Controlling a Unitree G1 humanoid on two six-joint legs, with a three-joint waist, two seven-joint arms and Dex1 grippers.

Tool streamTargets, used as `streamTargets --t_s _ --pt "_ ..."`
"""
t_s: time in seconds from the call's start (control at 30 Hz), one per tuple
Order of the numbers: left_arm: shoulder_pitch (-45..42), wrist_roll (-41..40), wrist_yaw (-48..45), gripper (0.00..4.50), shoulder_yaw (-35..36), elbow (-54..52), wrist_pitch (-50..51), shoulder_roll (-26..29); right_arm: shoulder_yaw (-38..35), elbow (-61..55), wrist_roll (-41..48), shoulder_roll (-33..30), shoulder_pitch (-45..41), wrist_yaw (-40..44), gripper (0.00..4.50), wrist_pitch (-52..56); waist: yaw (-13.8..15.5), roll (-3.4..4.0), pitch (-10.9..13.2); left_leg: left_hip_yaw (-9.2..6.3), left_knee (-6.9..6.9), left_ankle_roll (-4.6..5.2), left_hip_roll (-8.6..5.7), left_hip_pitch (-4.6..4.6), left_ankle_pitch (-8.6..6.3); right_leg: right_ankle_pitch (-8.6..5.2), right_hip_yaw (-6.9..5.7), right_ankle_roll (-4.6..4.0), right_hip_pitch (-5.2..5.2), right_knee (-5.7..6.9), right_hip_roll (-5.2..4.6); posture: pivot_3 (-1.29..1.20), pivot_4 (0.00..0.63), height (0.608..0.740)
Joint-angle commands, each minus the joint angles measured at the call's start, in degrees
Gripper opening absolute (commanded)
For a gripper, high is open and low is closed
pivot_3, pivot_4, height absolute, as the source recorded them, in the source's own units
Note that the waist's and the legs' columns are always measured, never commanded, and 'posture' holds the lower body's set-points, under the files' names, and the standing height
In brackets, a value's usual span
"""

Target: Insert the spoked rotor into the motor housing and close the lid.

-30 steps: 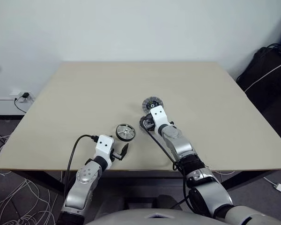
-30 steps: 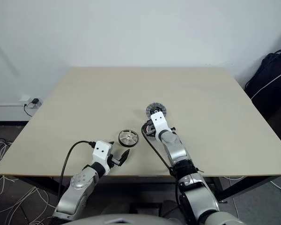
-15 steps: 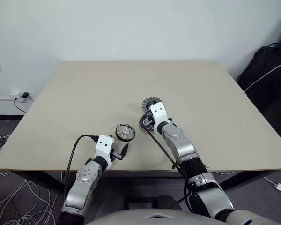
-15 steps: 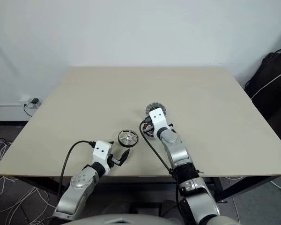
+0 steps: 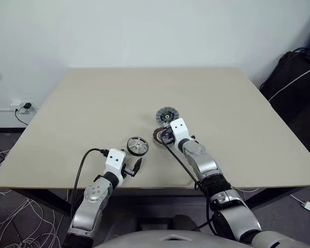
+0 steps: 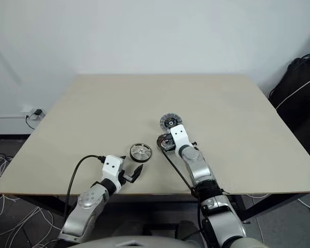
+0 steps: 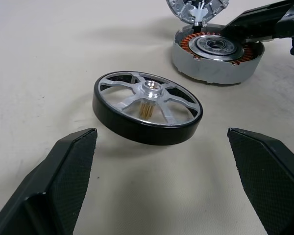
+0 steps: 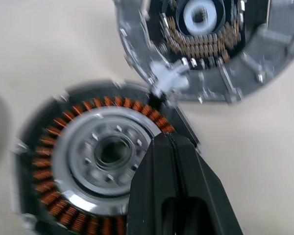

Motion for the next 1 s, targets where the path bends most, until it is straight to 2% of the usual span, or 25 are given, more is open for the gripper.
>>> streamTargets --t_s 0.03,0.2,0.53,0.7,1.0 --pt "-0.9 -0.1 -0.2 4.5 0.0 -2.4 -0.9 0.0 -0.2 -7.3 1.4 1.3 -1.6 0.8 0.01 -0.9 0.0 0.0 0.0 0.0 -0.01 0.0 0.0 -0.01 0.0 0.0 0.0 0.0 -0.02 0.0 0.0 0.0 0.0 0.74" --pt "-1.2 -0.1 -0.2 4.5 -0.1 -2.3 -0.8 0.0 -0.1 -8.1 1.0 2.3 -2.7 0.2 0.01 -1.6 0.1 -0.02 0.0 0.0 -0.03 0.0 0.0 0.0 0.0 0.0 -0.01 0.0 -0.01 -0.02 0.01 0.0 0.0 0.74" --pt "-0.9 -0.1 0.1 4.5 0.3 -2.5 -0.9 0.1 0.7 4.1 -1.4 -0.4 0.8 -0.1 0.01 0.1 0.0 0.0 0.0 0.0 -0.07 -0.04 -0.01 0.01 0.02 -0.01 -0.01 -0.02 0.0 -0.03 0.01 0.0 0.0 0.74" --pt "-1.0 -0.1 -0.1 4.5 0.3 -2.4 -0.8 0.3 0.2 -0.3 -0.5 -0.6 2.6 0.2 0.01 0.8 0.1 -0.15 -0.1 0.0 -0.2 0.0 0.02 0.67 -0.01 -0.21 -0.01 -0.36 0.64 -0.09 -0.02 0.0 0.0 0.74" --pt "-1.8 0.0 -0.7 4.5 -0.1 -1.9 -0.8 0.3 -0.5 -7.4 0.2 0.4 1.1 -0.3 0.01 -0.1 0.1 -0.18 0.0 0.0 -0.23 0.04 0.01 0.63 0.05 -0.06 0.06 -0.09 0.5 -0.06 0.04 0.0 0.0 0.74"
